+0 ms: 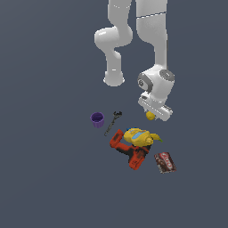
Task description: Pick up a designated object from a clutter of objects.
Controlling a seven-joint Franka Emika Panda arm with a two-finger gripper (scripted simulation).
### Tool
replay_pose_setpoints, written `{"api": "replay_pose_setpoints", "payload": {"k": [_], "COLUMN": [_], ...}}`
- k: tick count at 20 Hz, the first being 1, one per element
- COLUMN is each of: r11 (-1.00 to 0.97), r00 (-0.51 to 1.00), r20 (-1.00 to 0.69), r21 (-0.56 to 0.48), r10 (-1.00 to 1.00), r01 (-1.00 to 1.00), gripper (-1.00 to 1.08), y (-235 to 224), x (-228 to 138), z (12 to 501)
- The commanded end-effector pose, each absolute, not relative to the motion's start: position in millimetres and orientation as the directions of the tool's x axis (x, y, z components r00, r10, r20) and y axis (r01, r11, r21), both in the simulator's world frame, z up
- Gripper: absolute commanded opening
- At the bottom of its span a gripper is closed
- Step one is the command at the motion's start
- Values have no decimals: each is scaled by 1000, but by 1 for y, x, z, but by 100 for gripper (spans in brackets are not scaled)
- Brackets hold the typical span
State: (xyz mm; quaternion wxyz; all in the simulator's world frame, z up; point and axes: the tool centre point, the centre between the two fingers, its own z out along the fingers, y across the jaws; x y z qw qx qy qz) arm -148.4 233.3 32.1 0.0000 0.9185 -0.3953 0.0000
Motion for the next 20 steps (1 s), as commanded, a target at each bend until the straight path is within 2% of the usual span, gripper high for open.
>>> {"api": "replay_pose_setpoints", "payload": {"k": [1, 13, 20], "r11": [-687, -688, -688], "r00": [687, 688, 688], "r20": [0, 1, 1], "r21": [0, -2, -2], "r10": [-726, -726, -726], "r01": [-726, -726, -726], "gripper": [-100, -100, -100], "y": [233, 233, 224], "x": [-148, -147, -136], "z": [31, 34, 56]}}
